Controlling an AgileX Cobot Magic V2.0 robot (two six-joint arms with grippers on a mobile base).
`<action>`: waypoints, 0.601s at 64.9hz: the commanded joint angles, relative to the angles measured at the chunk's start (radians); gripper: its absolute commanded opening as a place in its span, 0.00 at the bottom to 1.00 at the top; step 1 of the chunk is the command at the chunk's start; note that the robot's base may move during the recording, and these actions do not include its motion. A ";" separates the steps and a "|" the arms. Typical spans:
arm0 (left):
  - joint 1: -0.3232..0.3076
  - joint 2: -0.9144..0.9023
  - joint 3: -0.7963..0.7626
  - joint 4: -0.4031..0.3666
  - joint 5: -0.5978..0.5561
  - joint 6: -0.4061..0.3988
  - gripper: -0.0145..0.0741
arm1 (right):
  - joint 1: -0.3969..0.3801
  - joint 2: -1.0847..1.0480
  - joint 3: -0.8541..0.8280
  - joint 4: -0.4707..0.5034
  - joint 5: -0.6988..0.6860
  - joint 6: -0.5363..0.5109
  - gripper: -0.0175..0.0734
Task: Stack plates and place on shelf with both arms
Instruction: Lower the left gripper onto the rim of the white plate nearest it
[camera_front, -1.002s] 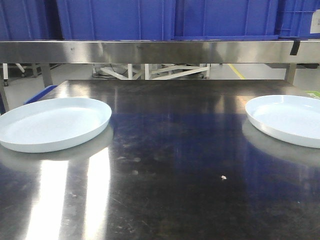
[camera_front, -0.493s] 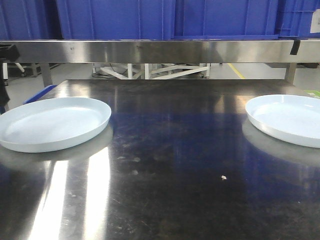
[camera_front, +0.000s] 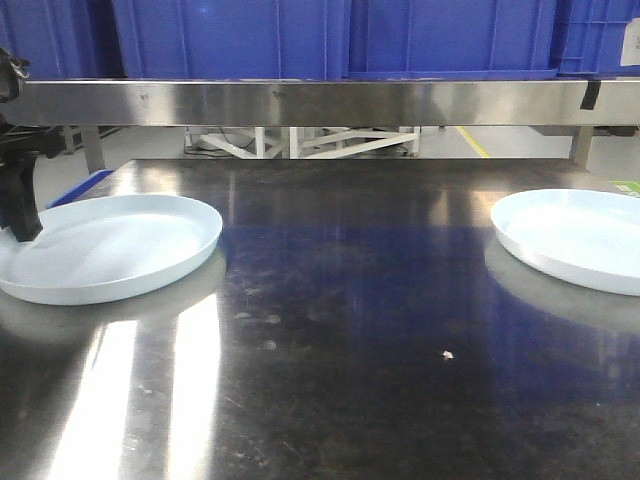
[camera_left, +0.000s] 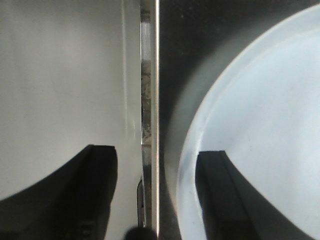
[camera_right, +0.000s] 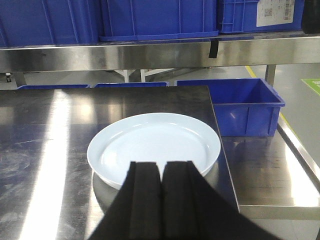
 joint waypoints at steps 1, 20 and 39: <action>0.005 -0.046 -0.032 -0.016 0.004 -0.007 0.64 | 0.002 -0.016 -0.001 -0.009 -0.091 0.000 0.24; 0.005 -0.042 -0.032 -0.016 0.030 -0.007 0.46 | 0.002 -0.016 -0.001 -0.009 -0.091 0.000 0.24; 0.005 -0.020 -0.032 -0.010 0.047 -0.007 0.35 | 0.002 -0.016 -0.001 -0.009 -0.091 0.000 0.24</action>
